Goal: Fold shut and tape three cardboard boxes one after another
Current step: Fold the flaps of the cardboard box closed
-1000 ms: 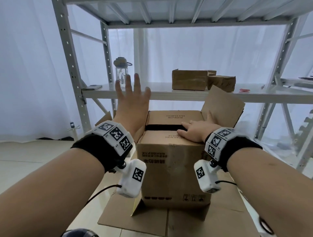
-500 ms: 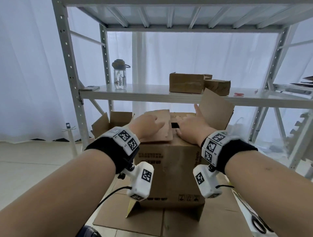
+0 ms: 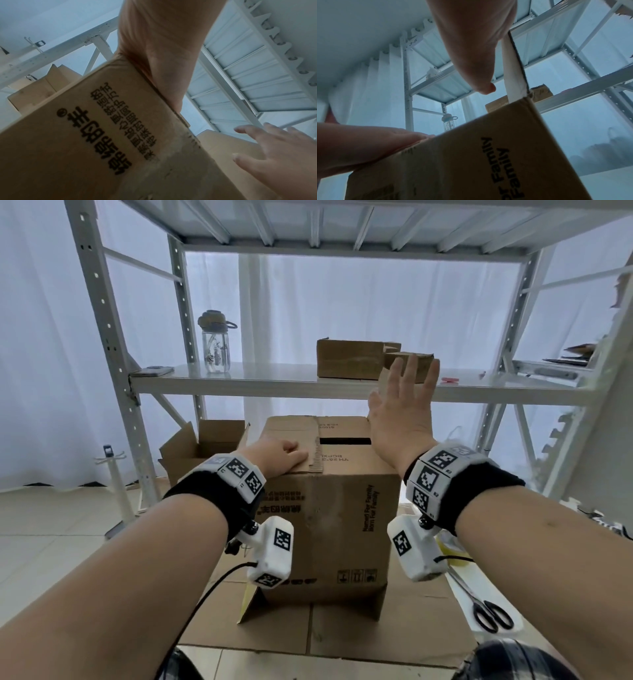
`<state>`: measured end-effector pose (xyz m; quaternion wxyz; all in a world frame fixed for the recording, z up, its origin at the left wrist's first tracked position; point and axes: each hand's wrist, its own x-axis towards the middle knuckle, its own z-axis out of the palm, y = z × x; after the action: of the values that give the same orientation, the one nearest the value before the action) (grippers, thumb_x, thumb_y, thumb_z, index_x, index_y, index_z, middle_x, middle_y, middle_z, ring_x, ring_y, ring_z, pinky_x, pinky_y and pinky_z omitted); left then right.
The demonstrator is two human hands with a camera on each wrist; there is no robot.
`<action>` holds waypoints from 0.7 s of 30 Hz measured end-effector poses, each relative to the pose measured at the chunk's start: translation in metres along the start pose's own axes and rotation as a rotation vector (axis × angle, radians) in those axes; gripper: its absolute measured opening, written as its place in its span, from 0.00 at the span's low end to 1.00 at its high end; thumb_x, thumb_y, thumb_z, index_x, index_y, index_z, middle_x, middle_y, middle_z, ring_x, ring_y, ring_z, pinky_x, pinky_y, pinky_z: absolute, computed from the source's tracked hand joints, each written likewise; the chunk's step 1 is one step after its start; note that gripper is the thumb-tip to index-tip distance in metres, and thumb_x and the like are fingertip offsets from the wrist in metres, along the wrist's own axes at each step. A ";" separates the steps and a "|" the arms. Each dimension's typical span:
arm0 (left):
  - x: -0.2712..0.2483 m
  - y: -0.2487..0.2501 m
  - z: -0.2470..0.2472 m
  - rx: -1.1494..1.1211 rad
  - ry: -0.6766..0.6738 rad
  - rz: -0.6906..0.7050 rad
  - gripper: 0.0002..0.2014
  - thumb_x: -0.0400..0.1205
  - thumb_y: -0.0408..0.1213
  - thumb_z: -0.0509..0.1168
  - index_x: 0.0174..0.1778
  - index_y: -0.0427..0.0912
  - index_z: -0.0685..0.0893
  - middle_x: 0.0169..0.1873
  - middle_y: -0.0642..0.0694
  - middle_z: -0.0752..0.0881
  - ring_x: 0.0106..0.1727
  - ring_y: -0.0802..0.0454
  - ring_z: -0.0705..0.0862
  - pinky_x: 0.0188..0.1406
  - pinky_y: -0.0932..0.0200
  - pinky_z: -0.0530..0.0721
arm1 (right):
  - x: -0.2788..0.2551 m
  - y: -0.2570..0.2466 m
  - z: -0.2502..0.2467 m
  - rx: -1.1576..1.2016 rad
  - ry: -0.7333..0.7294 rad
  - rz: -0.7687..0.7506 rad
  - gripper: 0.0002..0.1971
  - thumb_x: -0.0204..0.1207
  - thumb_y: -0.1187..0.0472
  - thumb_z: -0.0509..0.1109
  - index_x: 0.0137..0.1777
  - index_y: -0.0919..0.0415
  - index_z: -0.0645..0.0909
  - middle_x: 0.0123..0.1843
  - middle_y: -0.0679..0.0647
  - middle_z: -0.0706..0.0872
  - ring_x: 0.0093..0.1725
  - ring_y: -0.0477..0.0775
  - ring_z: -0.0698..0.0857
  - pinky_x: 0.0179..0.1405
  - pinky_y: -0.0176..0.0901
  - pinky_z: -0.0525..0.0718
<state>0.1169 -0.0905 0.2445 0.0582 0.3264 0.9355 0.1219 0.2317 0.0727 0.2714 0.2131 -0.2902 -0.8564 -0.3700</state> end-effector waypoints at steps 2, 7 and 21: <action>-0.002 0.002 -0.001 -0.012 0.003 0.002 0.28 0.85 0.60 0.49 0.81 0.55 0.63 0.77 0.44 0.71 0.71 0.46 0.75 0.64 0.58 0.70 | -0.001 0.002 -0.001 0.029 -0.034 0.041 0.26 0.85 0.56 0.46 0.82 0.62 0.56 0.82 0.77 0.45 0.79 0.85 0.44 0.72 0.86 0.38; 0.002 0.005 -0.001 0.037 0.012 0.001 0.28 0.85 0.60 0.49 0.80 0.56 0.65 0.76 0.46 0.73 0.71 0.47 0.75 0.68 0.55 0.71 | 0.005 0.009 -0.004 0.216 -0.162 0.061 0.26 0.80 0.62 0.58 0.78 0.64 0.61 0.73 0.78 0.66 0.70 0.76 0.69 0.66 0.63 0.71; -0.021 -0.023 0.024 -0.899 0.048 -0.086 0.22 0.86 0.47 0.59 0.77 0.59 0.69 0.70 0.41 0.72 0.57 0.44 0.81 0.48 0.59 0.82 | -0.013 -0.013 0.014 1.001 -0.107 -0.046 0.19 0.86 0.50 0.57 0.60 0.62 0.82 0.48 0.59 0.87 0.45 0.58 0.84 0.46 0.48 0.81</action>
<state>0.1240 -0.1162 0.2157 0.1776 0.2268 0.8035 0.5210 0.2307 0.0709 0.2482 0.2737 -0.1521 -0.9447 0.0970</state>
